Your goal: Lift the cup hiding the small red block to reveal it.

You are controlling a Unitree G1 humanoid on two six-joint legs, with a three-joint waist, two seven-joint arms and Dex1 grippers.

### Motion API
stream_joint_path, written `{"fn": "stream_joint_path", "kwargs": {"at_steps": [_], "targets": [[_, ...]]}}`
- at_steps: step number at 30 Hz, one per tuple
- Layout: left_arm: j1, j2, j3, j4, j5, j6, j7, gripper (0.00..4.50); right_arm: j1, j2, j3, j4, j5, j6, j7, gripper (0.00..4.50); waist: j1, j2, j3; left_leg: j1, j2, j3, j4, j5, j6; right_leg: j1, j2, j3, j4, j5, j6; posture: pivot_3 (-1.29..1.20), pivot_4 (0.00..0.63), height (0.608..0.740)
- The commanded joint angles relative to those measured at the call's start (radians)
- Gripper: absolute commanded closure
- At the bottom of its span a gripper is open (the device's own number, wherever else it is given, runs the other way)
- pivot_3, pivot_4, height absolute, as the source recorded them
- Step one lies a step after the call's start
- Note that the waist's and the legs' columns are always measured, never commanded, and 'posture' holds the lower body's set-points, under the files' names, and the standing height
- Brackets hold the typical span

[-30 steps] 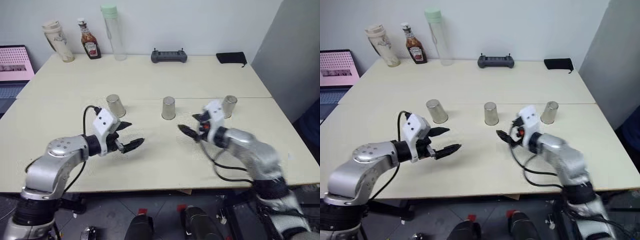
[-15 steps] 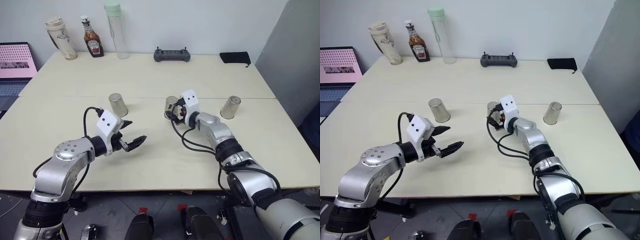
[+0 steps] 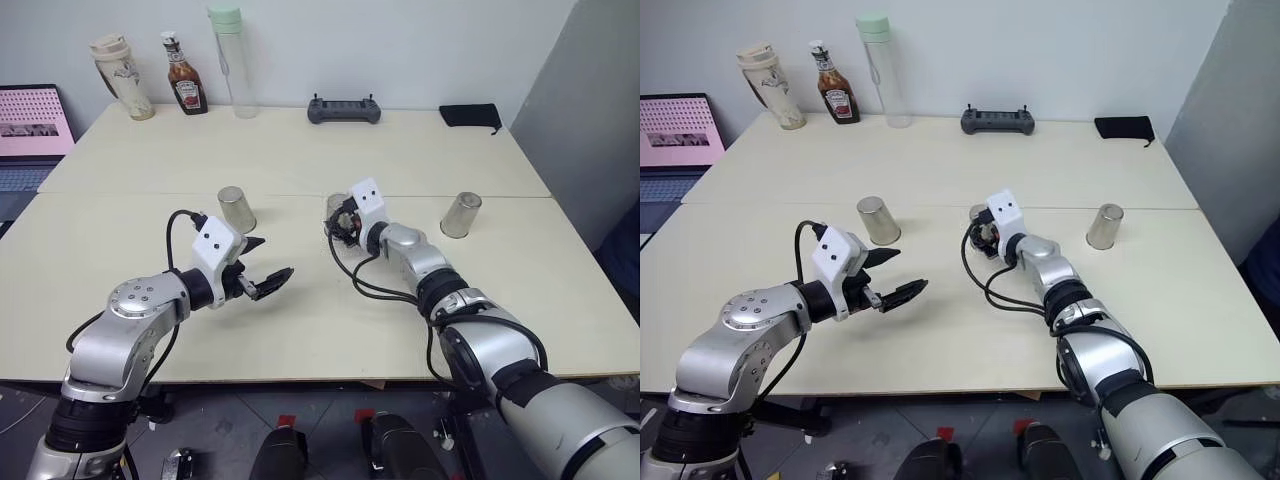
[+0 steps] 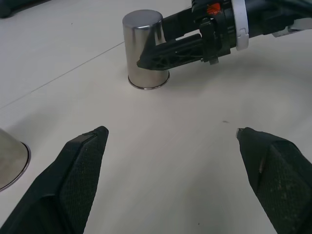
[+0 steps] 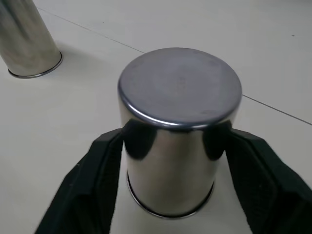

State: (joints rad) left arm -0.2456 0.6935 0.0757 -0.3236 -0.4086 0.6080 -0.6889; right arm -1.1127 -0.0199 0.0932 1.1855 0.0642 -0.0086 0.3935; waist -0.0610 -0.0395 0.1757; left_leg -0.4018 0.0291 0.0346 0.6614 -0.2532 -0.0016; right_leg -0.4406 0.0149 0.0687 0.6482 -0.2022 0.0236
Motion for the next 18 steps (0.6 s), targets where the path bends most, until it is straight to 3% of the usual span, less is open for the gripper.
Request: {"fn": "stream_joint_path", "kwargs": {"at_steps": [1,4,8,14,18], "targets": [[-0.027,-0.002,0.005,-0.006,0.01,-0.025,-0.002,0.0,-0.047,-0.001,-0.039,-0.007,-0.004,-0.038,-0.013,1.8,0.0,0.0,0.0,0.0,0.0,0.0,0.0,0.0,0.0,0.0,0.0,0.0,0.0,0.0,0.0,0.0,0.15,0.74],[-0.039,-0.008,-0.002,0.004,0.016,-0.033,0.0,0.0,-0.05,-0.002,-0.087,-0.064,0.04,-0.006,0.018,1.8,0.0,0.0,0.0,0.0,0.0,0.0,0.0,0.0,0.0,0.0,0.0,0.0,0.0,0.0,0.0,0.0,0.15,0.74],[-0.039,-0.008,0.007,0.0,0.014,-0.027,0.0,0.0,0.001,-0.045,-0.105,-0.347,0.086,0.145,0.069,1.8,0.002,0.001,0.001,0.0,0.0,0.0,0.0,0.0,0.0,0.0,0.0,0.0,0.0,0.0,0.0,0.0,0.15,0.74],[-0.016,-0.007,0.013,-0.012,0.015,-0.025,-0.001,0.0,0.202,-0.155,-0.083,-0.831,0.085,0.436,0.048,1.8,0.012,0.0,0.0,-0.001,0.0,-0.002,-0.001,0.0,0.0,0.0,-0.001,-0.003,-0.001,-0.001,-0.001,0.0,0.15,0.74],[-0.02,-0.006,0.009,-0.005,0.016,-0.026,-0.007,0.0,0.347,-0.174,-0.073,-0.985,0.076,0.536,0.008,1.8,0.011,0.0,0.0,-0.001,-0.001,-0.001,0.0,0.0,0.0,0.0,-0.002,-0.002,-0.001,-0.002,0.001,0.0,0.15,0.74]]}}
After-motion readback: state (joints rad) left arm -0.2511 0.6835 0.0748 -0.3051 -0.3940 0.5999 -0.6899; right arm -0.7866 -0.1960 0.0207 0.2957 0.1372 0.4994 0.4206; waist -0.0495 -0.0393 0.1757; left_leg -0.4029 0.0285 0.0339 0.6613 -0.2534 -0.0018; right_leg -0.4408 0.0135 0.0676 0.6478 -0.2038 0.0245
